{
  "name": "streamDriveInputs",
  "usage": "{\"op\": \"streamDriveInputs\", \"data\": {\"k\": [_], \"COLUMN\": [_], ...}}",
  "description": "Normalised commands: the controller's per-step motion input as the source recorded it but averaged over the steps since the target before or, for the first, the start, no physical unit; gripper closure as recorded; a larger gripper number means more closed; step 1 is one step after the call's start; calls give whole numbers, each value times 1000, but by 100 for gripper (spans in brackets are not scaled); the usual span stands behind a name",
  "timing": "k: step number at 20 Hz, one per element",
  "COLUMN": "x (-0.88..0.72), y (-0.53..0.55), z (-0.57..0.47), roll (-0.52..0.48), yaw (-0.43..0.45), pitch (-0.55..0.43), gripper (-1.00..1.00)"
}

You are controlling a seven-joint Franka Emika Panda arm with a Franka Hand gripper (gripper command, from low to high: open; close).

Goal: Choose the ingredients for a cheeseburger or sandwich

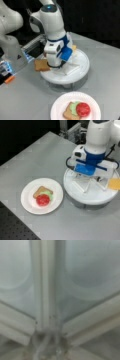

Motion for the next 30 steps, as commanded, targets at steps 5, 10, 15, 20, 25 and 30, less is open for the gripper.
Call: {"op": "streamDriveInputs", "data": {"k": [5, 10, 15, 20, 25, 30], "x": [-173, -265, -352, -447, -542, -586], "y": [-84, -120, -138, -171, -187, -166], "z": [-220, -321, -507, -667, -756, -718], "roll": [-133, -116, -71, 9, 84, 153], "yaw": [263, 271, 342, 342, 229, 115], "pitch": [-179, -211, -234, -250, -269, -305], "gripper": [-100, -100, -100, -100, -100, -100]}}
